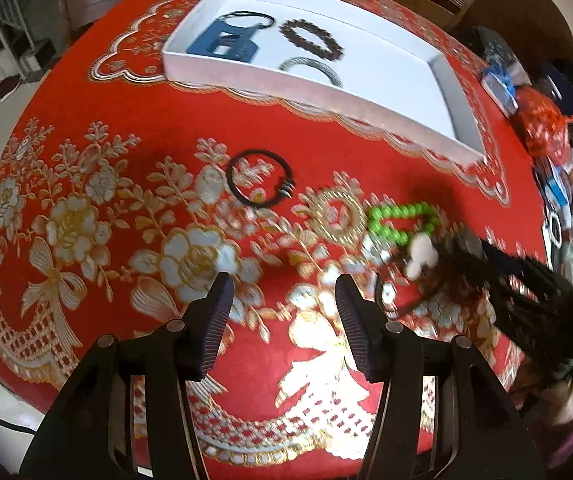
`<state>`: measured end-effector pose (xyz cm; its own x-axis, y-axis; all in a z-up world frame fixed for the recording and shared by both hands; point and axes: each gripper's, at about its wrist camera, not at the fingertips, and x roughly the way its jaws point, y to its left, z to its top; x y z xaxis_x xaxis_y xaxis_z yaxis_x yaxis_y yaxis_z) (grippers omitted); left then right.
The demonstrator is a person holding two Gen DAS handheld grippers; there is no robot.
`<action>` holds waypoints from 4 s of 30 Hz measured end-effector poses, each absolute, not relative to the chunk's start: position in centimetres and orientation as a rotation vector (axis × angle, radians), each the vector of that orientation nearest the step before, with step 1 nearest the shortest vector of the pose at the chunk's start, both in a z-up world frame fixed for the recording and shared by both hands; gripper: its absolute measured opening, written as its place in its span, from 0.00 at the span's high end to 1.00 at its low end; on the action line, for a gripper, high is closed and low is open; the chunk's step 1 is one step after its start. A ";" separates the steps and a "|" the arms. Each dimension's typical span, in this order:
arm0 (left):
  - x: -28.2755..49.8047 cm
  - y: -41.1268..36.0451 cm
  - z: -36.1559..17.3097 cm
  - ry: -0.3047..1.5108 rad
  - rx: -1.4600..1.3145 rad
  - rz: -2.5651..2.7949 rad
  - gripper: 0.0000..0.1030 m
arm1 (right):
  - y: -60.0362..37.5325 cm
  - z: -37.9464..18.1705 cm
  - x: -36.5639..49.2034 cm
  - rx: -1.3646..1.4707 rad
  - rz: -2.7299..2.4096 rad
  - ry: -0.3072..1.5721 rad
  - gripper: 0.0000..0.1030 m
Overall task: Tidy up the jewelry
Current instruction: 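Grasp the wristwatch with the right tool while the left tool grasps the black ring band, then carry the watch and black band into the tray and open both tools, then withdraw both tools from the tray back over the jewelry pile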
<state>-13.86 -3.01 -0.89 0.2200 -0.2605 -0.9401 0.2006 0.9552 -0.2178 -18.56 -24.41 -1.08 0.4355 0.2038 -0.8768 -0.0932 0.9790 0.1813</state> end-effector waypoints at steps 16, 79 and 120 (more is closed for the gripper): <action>-7.7 -2.1 -2.4 1.292 -0.041 -0.203 0.49 | -27.6 3.6 -20.4 0.324 0.155 0.999 0.65; 14.9 -5.3 1.7 1.184 0.040 -0.292 0.99 | -23.4 2.1 8.4 0.293 0.188 1.063 0.65; 8.9 -4.7 2.7 1.180 0.055 -0.246 0.56 | -24.9 3.0 1.0 0.344 0.074 1.046 0.53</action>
<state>8.92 -4.72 2.66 0.3574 -0.1620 -0.9198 0.2189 0.9719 -0.0861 1.04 -24.94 3.02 0.5041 0.2223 -0.8346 0.1026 0.9441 0.3134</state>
